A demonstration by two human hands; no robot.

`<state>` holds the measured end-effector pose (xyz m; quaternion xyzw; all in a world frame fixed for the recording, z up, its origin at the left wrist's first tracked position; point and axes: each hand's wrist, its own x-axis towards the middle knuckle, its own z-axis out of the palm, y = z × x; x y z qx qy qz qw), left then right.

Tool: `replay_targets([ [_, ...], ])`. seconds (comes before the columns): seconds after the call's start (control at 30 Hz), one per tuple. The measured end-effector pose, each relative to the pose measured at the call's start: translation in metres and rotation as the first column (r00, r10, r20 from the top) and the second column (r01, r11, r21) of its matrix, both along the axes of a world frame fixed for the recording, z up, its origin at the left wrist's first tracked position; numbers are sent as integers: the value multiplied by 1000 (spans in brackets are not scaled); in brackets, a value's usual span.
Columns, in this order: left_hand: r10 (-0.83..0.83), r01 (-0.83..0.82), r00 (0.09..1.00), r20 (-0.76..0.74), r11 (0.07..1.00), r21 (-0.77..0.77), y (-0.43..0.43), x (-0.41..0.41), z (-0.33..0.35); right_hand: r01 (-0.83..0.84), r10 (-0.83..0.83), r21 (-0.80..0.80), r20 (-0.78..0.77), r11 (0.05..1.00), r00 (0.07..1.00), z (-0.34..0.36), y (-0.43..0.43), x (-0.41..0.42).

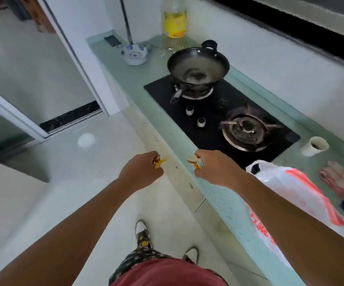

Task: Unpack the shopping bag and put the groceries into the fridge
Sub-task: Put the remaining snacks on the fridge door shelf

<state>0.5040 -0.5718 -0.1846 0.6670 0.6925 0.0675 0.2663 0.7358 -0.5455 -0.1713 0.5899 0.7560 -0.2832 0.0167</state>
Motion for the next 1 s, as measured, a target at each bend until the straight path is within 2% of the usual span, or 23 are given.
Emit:
replay_targets([
  [0.2,314,-313,949,-30,949,37,-89,-117,4,-331,332,16,-12,943,943,8,-20,-130],
  [0.43,558,-551,827,-71,829,91,-210,-254,16,-614,618,100,-12,783,786,19,-84,-305],
  [0.7,735,-724,675,-68,677,133,-360,-416,36,-771,786,163,-51,615,616,24,-187,-514],
  [0.83,785,-770,615,-75,618,159,-406,-478,45,-794,813,175,-83,581,577,31,-220,-591],
  [1.0,816,-800,577,-29,572,183,-421,-539,54,-811,832,196,-69,552,550,42,-226,-661],
])
